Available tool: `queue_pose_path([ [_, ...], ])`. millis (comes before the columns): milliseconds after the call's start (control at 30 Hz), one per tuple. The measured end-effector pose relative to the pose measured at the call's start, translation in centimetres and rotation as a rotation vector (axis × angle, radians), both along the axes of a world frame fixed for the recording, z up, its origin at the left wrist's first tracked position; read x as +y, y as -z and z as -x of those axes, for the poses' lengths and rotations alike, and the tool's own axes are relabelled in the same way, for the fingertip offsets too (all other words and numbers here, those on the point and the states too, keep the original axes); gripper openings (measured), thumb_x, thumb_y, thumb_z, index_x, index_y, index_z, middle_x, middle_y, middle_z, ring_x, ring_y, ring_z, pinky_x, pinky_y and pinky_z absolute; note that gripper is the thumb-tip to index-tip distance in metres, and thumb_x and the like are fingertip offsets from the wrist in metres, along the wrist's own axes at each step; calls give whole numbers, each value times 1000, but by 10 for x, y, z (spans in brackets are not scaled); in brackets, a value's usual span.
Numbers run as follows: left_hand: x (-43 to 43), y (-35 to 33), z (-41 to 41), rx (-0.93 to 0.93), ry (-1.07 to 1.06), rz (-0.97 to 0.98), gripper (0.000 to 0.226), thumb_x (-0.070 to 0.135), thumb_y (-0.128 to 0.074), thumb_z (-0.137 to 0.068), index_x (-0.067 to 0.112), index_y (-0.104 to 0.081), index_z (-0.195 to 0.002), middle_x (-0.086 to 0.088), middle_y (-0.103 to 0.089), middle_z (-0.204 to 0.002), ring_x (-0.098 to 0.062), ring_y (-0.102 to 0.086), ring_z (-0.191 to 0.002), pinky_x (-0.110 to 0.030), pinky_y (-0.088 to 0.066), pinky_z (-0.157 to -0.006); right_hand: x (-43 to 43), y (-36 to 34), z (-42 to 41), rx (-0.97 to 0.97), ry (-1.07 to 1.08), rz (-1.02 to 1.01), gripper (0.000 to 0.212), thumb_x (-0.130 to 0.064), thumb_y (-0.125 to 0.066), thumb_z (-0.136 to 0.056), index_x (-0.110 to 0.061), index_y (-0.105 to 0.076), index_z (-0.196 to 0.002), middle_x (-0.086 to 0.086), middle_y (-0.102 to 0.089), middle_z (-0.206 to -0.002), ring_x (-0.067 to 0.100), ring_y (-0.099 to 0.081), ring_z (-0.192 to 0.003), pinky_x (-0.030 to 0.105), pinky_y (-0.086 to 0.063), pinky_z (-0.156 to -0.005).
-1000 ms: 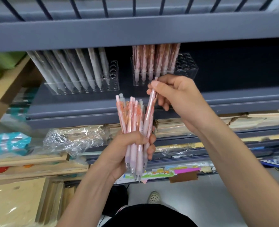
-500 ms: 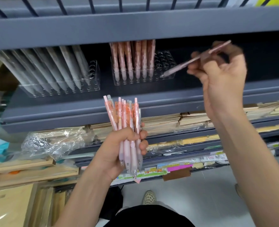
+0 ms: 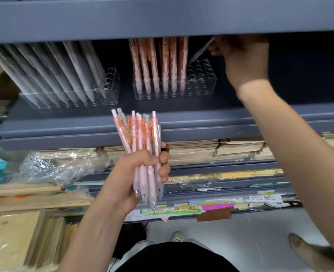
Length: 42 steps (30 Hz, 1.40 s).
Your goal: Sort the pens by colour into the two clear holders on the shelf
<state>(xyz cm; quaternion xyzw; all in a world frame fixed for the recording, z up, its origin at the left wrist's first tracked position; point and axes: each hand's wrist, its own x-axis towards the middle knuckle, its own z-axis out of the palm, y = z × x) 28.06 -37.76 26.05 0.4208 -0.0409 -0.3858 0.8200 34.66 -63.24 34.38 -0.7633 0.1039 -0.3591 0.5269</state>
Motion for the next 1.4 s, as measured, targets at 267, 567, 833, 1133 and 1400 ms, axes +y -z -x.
queue_pose_path([
  [267,-1,4,0,-17,-11,-1,42,6,-65,-54,6,-61,-96,-6,-57,-72,-18,-51,-53,-28,-48,-50,6,-15,-33,438,-20,569,35,-31,-40,-103,-10,-54,-129,11,-57,-130,28,-52,-120,29,-37,-97],
  [567,3,4,0,-6,-20,-1,45,6,-65,-54,5,-59,-99,-7,-56,-72,-19,-51,-53,-28,-48,-50,5,-19,-31,538,-32,631,41,-40,-42,-101,-19,-51,-135,7,-52,-140,25,-48,-126,23,-26,-90],
  [833,14,3,2,-4,37,-13,39,5,-65,-55,7,-65,-94,-9,-56,-73,-19,-51,-52,-27,-48,-50,39,2,44,194,-158,75,18,-13,-60,-88,-25,-70,-81,-1,-70,-72,6,-58,-55,22,-47,-53],
  [1133,13,-2,8,-44,72,-137,53,8,-69,-54,5,-54,-105,-11,-57,-75,-22,-52,-54,-29,-48,-53,93,28,85,489,-578,-91,19,-21,-78,-81,-7,-70,-92,11,-67,-68,17,-57,-52,27,-47,-47],
  [1400,10,-4,13,-12,-43,-199,28,5,-60,-62,-3,-63,-88,-14,-66,-72,-24,-63,-57,-28,-54,-53,87,33,104,284,-609,-258,7,-2,-64,-90,-2,-63,-97,22,-68,-89,25,-69,-78,33,-59,-68],
])
